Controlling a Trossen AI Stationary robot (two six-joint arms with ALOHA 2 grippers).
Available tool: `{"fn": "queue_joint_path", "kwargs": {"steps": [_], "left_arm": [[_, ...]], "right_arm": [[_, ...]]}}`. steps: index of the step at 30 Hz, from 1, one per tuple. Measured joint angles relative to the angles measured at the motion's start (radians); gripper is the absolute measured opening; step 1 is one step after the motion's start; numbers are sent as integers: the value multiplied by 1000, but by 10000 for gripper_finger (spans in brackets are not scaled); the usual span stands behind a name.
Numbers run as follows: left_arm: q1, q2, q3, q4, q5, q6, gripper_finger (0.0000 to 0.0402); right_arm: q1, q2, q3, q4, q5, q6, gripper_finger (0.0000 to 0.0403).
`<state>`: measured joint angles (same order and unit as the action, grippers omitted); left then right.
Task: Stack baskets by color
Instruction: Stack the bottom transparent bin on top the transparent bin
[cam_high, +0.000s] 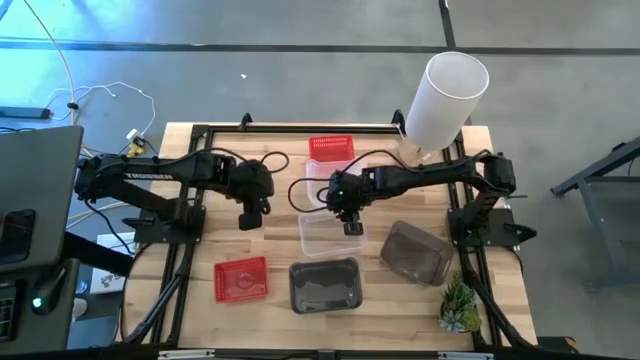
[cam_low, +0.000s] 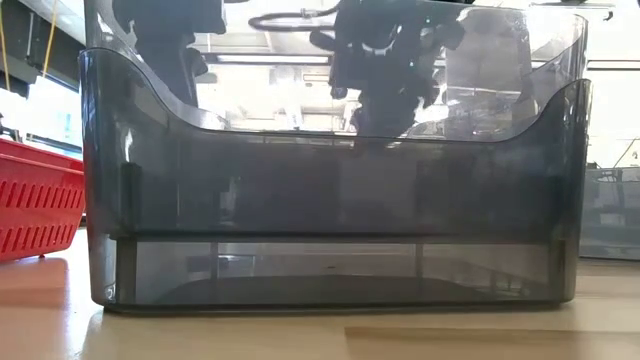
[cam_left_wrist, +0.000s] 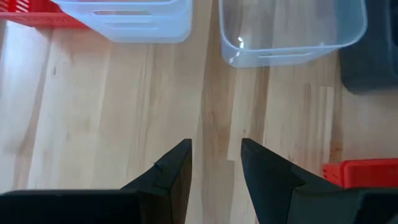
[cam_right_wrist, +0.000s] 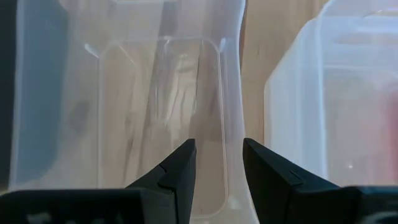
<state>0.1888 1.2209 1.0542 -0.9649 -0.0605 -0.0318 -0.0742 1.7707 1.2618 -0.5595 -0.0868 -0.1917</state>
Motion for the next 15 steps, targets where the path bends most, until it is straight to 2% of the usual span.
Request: {"fn": "queue_joint_path", "kwargs": {"steps": [15], "left_arm": [[18,0,0,38,-2,9,125]], "right_arm": [[-4,100,4,29,99,-4,119]]}}
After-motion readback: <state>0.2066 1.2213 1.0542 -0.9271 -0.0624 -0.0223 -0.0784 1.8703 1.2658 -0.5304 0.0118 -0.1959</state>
